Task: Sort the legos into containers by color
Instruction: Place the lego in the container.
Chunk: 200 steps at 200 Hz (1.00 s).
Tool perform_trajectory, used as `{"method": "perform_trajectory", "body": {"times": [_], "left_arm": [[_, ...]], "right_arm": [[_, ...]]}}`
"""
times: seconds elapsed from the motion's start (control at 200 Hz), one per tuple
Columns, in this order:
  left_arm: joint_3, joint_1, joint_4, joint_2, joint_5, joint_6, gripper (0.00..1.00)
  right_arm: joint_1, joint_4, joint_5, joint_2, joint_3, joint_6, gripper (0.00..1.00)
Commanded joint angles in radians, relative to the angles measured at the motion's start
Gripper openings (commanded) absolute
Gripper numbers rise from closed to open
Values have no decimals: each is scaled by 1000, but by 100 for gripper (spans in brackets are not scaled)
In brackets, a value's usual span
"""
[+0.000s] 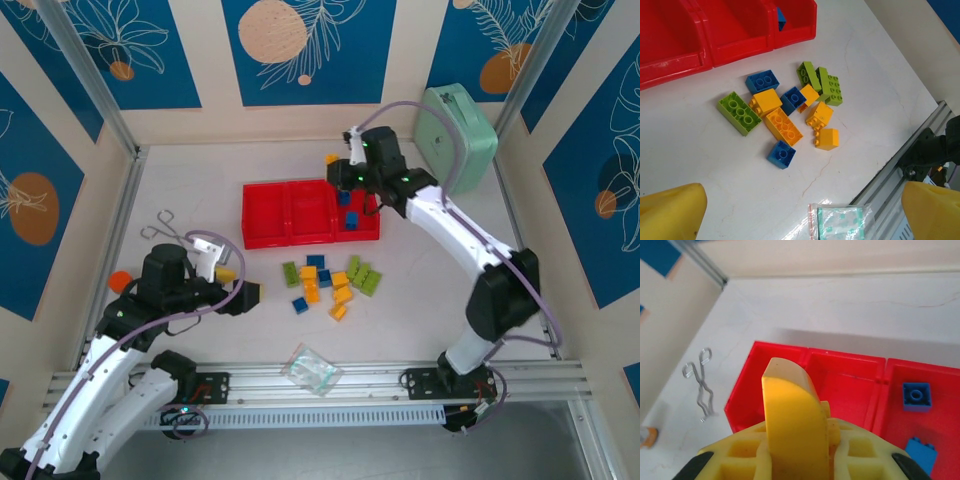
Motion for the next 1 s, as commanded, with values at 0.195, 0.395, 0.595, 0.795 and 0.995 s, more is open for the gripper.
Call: {"method": "perform_trajectory", "body": {"times": [0.195, 0.395, 0.595, 0.795, 0.995], "left_arm": [[-4, -10, -12, -7, -13, 8, 99], [-2, -10, -13, -11, -16, 8, 99], [-3, -10, -13, -11, -16, 8, 99], [-2, -10, -15, -11, -17, 8, 99], [-1, -10, -16, -13, -29, 8, 99]], "right_arm": [[56, -225, -36, 327, 279, -116, 0], [62, -251, -9, 447, 330, -39, 0], [81, -261, 32, 514, 351, 8, 9], [86, -285, 54, 532, 387, 31, 17], [94, -356, 93, 557, 467, 24, 32]]}}
